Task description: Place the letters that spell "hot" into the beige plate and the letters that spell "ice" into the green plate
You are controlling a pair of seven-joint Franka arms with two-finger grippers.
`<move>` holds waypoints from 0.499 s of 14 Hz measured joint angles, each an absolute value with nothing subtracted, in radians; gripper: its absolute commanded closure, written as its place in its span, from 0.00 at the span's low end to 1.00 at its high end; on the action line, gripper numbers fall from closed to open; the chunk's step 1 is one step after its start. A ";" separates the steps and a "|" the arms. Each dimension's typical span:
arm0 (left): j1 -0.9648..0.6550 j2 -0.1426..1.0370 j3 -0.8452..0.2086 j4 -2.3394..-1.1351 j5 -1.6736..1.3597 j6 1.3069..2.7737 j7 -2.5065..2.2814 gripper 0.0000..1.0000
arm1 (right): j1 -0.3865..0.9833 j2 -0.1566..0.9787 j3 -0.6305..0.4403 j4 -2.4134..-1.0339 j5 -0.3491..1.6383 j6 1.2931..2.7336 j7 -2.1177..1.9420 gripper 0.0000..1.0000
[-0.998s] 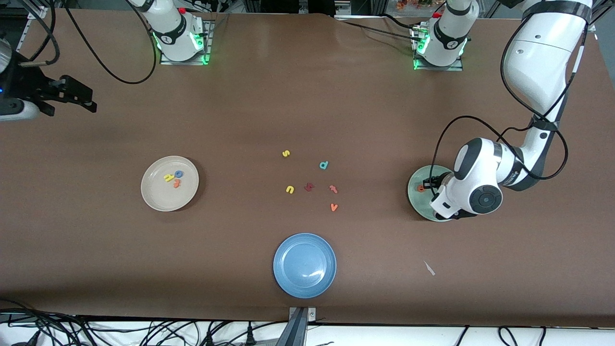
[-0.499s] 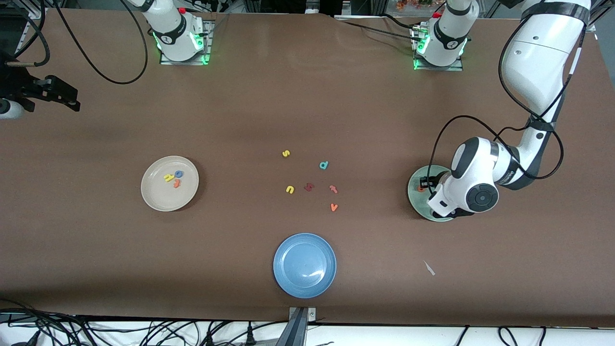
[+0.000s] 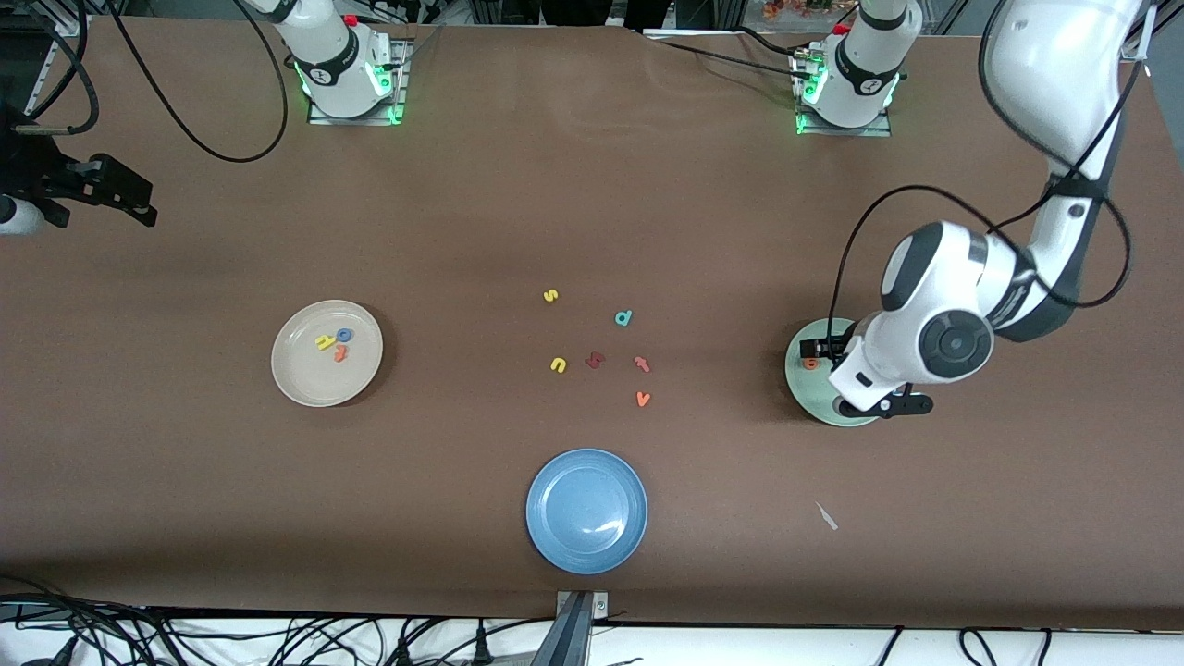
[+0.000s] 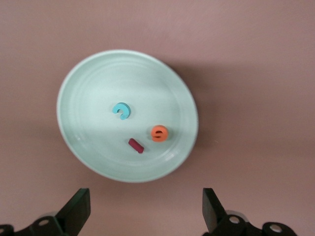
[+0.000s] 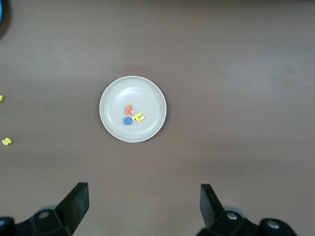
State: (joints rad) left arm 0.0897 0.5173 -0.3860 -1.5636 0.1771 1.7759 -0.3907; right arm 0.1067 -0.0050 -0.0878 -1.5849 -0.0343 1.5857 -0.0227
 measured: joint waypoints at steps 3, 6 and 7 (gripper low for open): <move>0.089 0.450 -0.416 -1.477 0.177 1.641 -0.391 0.00 | 0.107 -0.003 -0.088 -1.586 0.004 1.587 0.022 0.00; 0.089 0.437 -0.427 -1.382 0.177 1.550 -0.356 0.00 | 0.107 0.001 -0.088 -1.586 0.009 1.589 0.054 0.00; 0.090 0.433 -0.427 -1.365 0.177 1.545 -0.329 0.00 | 0.107 0.003 -0.088 -1.586 0.009 1.589 0.055 0.00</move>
State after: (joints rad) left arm 0.0902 0.4334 -0.4271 -1.3648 0.1770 1.5454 -0.3294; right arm 0.1067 0.0027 -0.0877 -1.5859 0.0092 1.5888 0.0550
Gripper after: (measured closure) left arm 0.000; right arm 0.000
